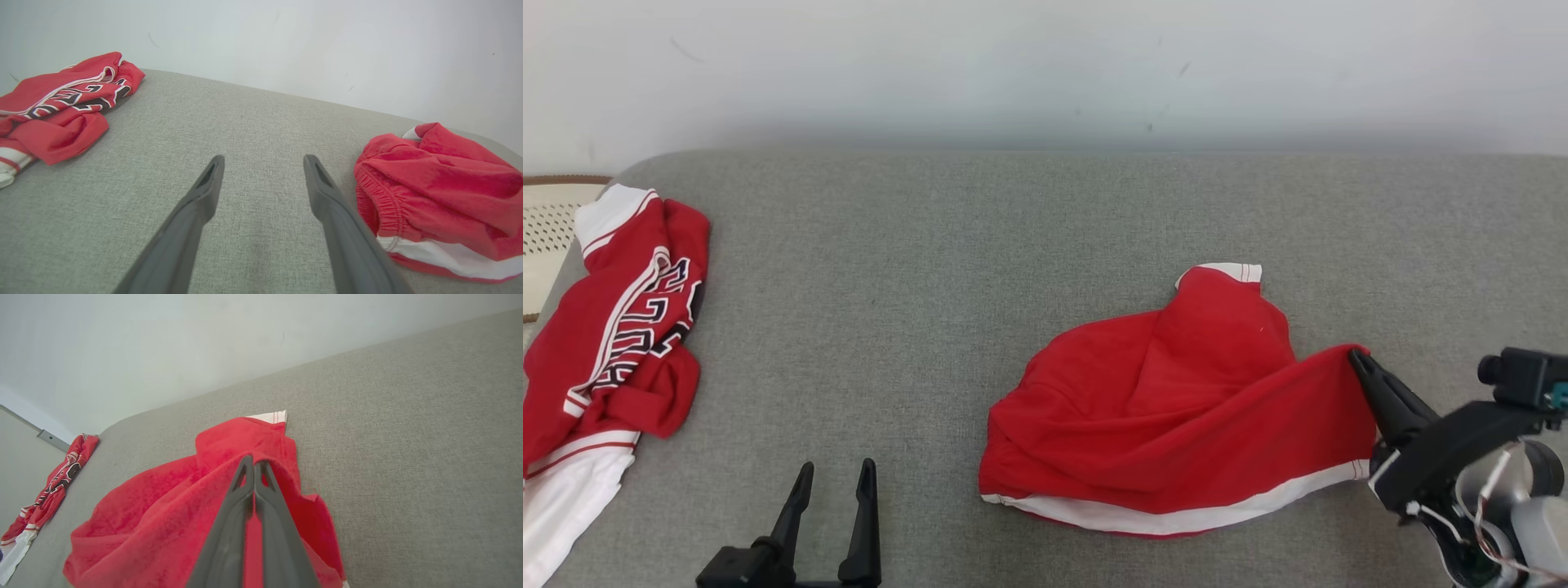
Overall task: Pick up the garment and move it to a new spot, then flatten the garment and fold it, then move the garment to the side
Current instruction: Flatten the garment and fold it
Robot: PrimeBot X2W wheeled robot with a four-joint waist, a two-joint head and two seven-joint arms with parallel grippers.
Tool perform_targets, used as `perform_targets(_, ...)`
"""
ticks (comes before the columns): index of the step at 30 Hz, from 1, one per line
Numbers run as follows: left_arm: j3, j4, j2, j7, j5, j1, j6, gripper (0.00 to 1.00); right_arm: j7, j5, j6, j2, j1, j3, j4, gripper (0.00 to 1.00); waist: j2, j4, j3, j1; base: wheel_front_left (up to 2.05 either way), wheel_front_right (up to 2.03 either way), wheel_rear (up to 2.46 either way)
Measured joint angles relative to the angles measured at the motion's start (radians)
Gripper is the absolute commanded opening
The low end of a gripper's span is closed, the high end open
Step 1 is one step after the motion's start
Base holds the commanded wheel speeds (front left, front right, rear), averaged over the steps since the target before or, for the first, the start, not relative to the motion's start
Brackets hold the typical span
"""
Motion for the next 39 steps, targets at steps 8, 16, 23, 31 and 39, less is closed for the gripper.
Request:
perform_targets(8, -0.012, 0.004, 0.0, 0.0, 0.001, -0.012, -0.002, 1.0, -0.133, -0.045, 0.0, -0.02, -0.16, 0.098, 0.279, 0.0, 0.0, 0.007, 0.016, 0.0, 0.0, 0.0, 0.0)
perform_targets(16, -0.02, 0.012, 0.0, 0.0, 0.001, -0.026, -0.002, 1.0, -0.262, -0.017, 0.0, -0.001, -0.316, 0.209, 0.508, 0.0, 0.0, 0.013, 0.024, 0.0, 0.0, 0.0, 0.0)
perform_targets(23, -0.022, 0.02, 0.0, 0.0, 0.001, -0.03, -0.002, 1.0, -0.365, -0.002, 0.0, 0.009, -0.394, 0.291, 0.666, 1.0, 0.0, 0.019, 0.015, 0.0001, 0.0, 0.0, 0.0)
perform_targets(31, -0.014, 0.022, 0.0, 0.0, 0.001, -0.019, -0.002, 1.0, -0.407, 0.015, 0.0, -0.022, -0.409, 0.366, 0.714, 1.0, 0.0, 0.01, -0.009, 0.0, 0.0, 0.0, 0.0)
perform_targets(39, -0.003, 0.015, 0.0, 0.0, 0.003, 0.002, -0.001, 1.0, -0.458, 0.016, 0.0, -0.075, -0.374, 0.366, 0.658, 1.0, 0.0, -0.028, -0.028, 0.0, 0.0, 0.0, 0.0)
